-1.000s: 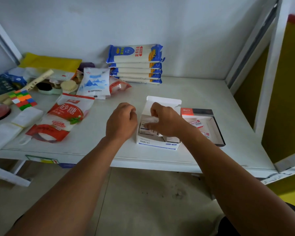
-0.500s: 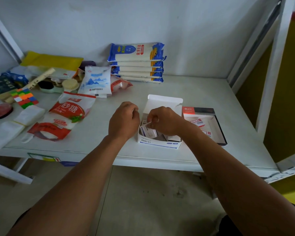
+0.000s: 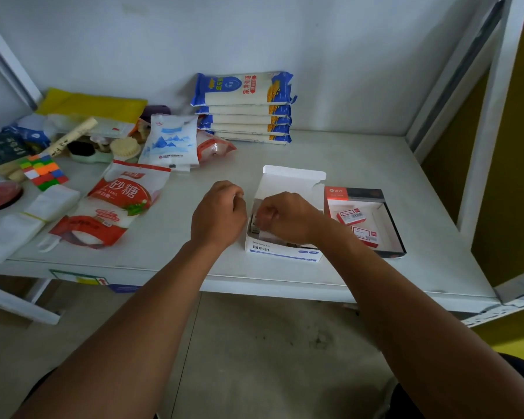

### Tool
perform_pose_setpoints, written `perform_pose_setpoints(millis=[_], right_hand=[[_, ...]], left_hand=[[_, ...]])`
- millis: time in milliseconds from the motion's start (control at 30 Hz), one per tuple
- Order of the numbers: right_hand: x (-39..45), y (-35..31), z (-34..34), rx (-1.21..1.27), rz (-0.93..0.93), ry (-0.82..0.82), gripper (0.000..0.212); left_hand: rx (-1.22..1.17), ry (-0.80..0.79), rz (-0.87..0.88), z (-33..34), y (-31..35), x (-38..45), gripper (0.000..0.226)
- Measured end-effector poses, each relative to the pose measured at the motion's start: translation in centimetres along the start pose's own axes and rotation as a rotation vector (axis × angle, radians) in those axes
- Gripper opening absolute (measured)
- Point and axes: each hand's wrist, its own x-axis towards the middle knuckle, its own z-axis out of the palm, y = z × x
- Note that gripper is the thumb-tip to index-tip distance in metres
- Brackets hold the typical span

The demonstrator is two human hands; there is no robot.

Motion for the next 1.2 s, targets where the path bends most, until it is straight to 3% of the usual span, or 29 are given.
perform_pose_setpoints(millis=[133,333,567,700,833,1000,1200], right_hand=[[-0.3,0.1,-1.2,-0.159,0.026,-0.071,0.017],[-0.6,0.2,-1.8,-0.273,0.025,0.007,0.011],[-0.9,0.3,-2.2,-0.232,0.048,-0.104,0.024],[-1.0,0.6,-2.0,-0.346,0.041,-0.129,0.043],[-0.7,1.2,-1.3,-0.271,0.068,-0.053,0.033],[-0.3,1.1,-1.6,-0.069,0.097,-0.130,0.018],[-0.1,0.5,-0.8,-0.154,0.100,-0.040,0.018]], left_hand=[[0.014,0.013,-0.014,0.0,-0.1,0.1,0.019],[0.009,0.010,-0.022,0.3,0.2,0.2,0.020],[0.006,0.010,-0.019,0.4,0.4,0.2,0.019],[-0.002,0.003,-0.015,0.6,0.7,0.1,0.019],[-0.022,-0.002,-0.018,0.5,0.7,0.1,0.019],[-0.015,0.000,-0.026,0.5,0.4,0.1,0.018],[-0.004,-0.002,-0.044,1.0,0.4,0.0,0.019]])
